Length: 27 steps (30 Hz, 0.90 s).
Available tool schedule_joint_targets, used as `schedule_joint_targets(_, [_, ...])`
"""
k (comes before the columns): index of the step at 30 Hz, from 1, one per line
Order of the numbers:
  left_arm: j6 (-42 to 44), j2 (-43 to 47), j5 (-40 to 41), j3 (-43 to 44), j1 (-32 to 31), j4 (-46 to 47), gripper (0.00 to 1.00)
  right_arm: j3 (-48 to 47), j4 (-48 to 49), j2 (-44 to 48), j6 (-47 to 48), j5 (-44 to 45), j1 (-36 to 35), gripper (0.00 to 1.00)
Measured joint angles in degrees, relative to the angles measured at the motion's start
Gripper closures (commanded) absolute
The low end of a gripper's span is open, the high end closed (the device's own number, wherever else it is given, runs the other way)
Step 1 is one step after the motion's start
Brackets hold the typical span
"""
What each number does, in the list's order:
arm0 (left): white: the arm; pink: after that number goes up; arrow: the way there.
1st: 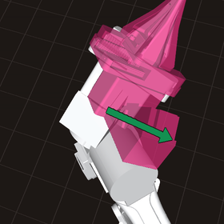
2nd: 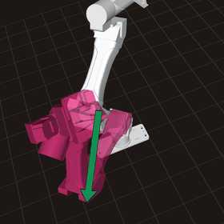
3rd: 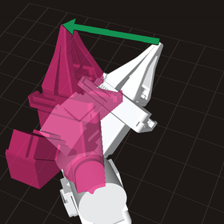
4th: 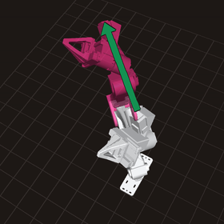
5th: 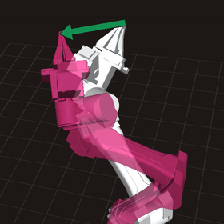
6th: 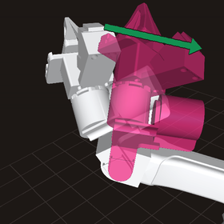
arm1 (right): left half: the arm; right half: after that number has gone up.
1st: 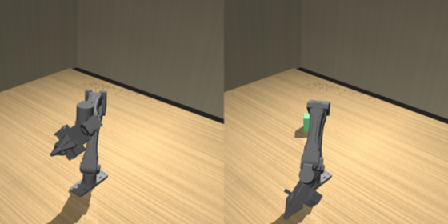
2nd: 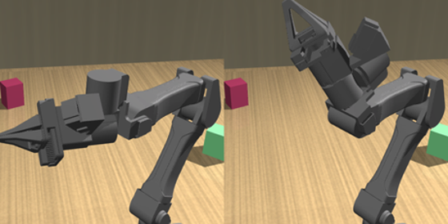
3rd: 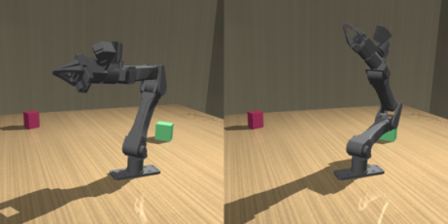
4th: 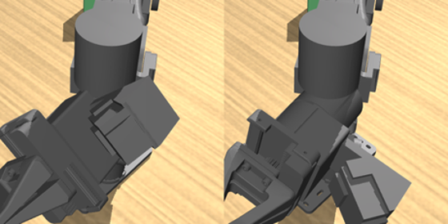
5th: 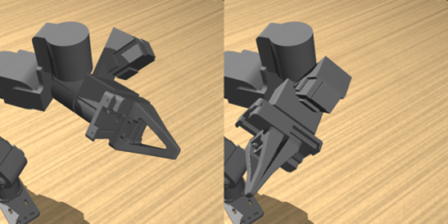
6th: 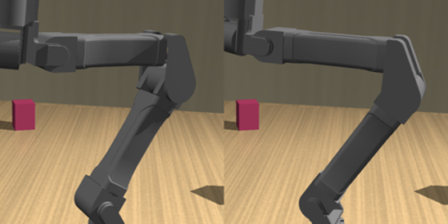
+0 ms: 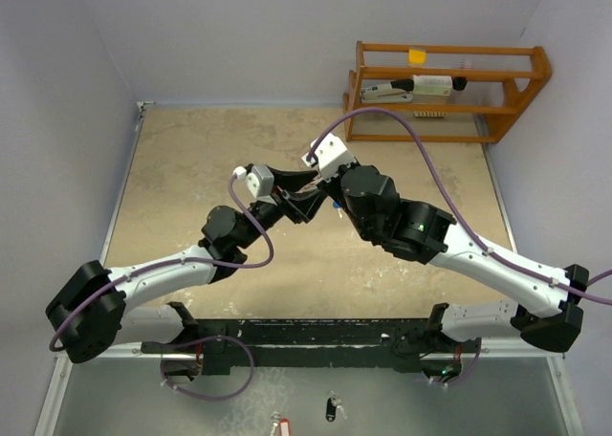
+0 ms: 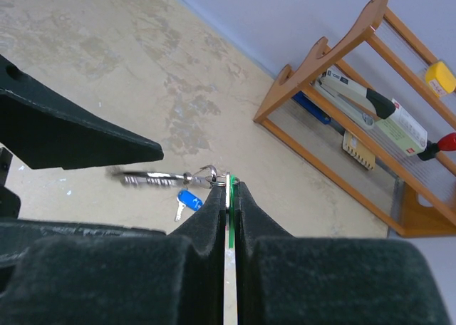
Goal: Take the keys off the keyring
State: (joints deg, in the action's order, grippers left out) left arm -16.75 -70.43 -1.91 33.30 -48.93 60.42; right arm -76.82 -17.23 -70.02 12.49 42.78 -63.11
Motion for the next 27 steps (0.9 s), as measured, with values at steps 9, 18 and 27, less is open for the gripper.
schedule_joint_targets(9, [4.02, -3.67, 7.67, -0.33, -1.05, 2.95, 0.56, 0.00, 0.26, 0.00, 0.04, 0.22, -0.48, 1.00])
schedule_joint_targets(18, [4.63, -4.13, 7.23, -0.37, -2.01, 5.68, 0.56, 0.00, 0.81, 0.00, 0.07, 0.20, -0.66, 1.00])
schedule_joint_targets(27, [5.51, -4.15, 5.90, -0.42, -2.21, 6.40, 0.58, 0.00, 0.90, 0.00, 0.07, 0.15, -0.92, 1.00])
